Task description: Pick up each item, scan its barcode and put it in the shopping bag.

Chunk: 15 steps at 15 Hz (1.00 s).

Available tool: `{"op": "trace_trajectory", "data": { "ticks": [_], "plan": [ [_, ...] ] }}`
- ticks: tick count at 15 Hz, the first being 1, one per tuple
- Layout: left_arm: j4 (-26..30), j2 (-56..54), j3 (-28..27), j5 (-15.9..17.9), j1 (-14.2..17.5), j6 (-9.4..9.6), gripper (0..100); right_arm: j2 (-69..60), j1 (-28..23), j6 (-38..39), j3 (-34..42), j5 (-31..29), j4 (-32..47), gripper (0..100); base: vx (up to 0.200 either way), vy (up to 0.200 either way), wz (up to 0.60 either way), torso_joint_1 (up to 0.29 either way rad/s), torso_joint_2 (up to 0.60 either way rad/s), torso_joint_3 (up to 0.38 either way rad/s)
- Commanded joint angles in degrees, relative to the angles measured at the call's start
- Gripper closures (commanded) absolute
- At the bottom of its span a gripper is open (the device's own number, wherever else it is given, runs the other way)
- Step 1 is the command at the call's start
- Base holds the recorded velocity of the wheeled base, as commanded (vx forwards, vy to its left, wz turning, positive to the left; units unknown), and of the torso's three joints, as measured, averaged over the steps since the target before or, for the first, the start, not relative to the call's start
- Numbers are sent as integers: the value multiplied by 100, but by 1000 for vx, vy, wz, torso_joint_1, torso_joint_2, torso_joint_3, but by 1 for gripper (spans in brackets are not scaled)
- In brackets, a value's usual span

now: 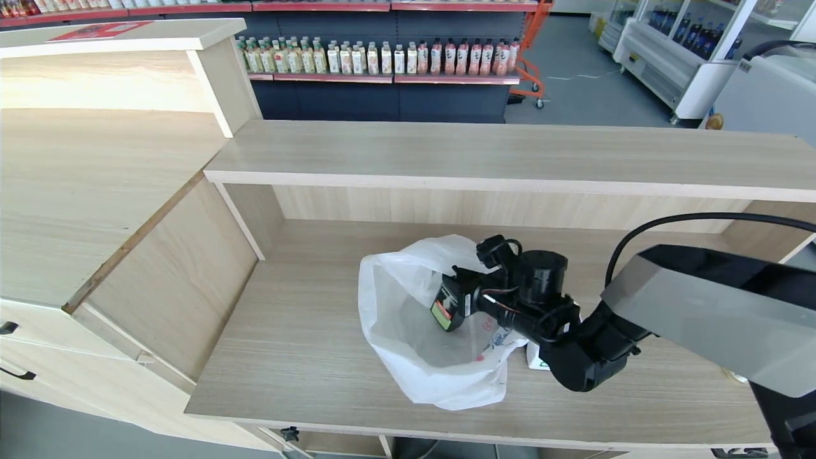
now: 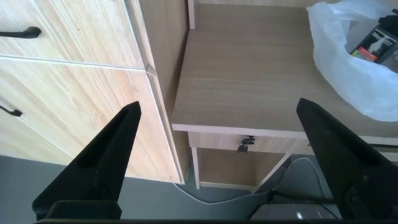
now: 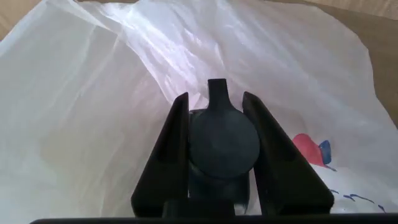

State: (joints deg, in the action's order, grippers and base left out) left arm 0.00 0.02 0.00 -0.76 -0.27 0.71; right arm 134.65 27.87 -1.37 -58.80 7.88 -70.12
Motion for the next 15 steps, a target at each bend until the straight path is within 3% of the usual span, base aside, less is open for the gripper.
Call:
{"op": "trace_trajectory", "data": {
  "ticks": [1,2,8,15],
  "plan": [
    [0,-2,0,-4,0,0,0,264,35,-13,17,-5,42,100,0,0,0,0,0,0],
    [0,-2,0,-4,0,0,0,220,35,-4,35,-5,51,0,0,0,0,0,0,0],
    [0,-2,0,-4,0,-44,0,-263,35,180,44,118,51,0,0,0,0,0,0,0],
    [0,-2,0,-4,-8,-44,0,-1459,-141,1297,615,179,561,0,0,0,0,0,0,0]
  ]
}}
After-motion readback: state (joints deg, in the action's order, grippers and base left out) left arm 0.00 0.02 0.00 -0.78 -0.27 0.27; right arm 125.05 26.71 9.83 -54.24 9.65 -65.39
